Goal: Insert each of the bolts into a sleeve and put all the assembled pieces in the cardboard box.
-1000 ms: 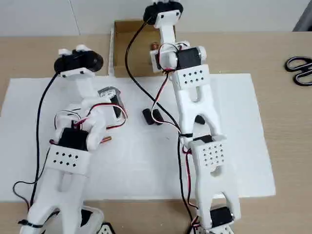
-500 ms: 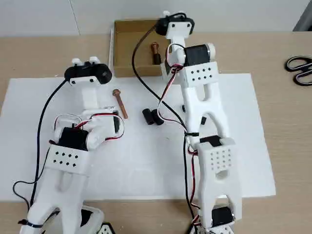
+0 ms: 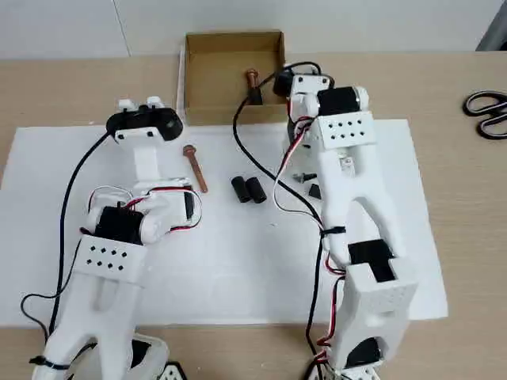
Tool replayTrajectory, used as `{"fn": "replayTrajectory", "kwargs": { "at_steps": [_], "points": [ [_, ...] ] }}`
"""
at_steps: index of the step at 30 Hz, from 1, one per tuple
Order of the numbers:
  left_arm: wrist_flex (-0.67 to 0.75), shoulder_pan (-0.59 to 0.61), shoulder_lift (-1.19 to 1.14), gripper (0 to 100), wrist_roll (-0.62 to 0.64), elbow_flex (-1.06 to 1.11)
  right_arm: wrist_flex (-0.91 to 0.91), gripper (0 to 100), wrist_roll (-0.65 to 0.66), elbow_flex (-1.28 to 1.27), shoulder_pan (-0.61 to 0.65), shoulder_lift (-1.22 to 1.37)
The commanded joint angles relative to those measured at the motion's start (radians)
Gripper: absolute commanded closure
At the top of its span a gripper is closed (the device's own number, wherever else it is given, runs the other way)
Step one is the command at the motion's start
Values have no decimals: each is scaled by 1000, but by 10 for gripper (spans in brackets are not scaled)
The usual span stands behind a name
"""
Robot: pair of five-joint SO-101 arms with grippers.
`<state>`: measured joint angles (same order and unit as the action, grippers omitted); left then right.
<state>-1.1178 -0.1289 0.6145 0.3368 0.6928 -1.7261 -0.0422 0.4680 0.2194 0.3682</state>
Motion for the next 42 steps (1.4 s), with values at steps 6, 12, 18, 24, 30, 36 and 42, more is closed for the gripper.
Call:
{"fn": "replayTrajectory", "kwargs": {
  "at_steps": [6,12,18,24,30,36,42],
  "points": [
    [-5,-3,12,994,-9,-42,-12,866,110,-135,-61,-59],
    [-5,-3,12,994,-8,-42,4,865,275,-133,-81,-65],
    [-5,-3,12,994,-8,-42,2,848,423,-132,-87,-67],
    [-5,-3,12,994,-8,-42,2,797,582,-132,-84,-65],
    [-5,-3,12,994,-9,-42,1,797,778,-138,-93,-65],
    [-3,-3,12,994,-11,-42,4,797,865,-138,-90,-64],
    [-2,-5,12,994,-11,-45,5,797,948,-138,-82,-61]
  ]
}}
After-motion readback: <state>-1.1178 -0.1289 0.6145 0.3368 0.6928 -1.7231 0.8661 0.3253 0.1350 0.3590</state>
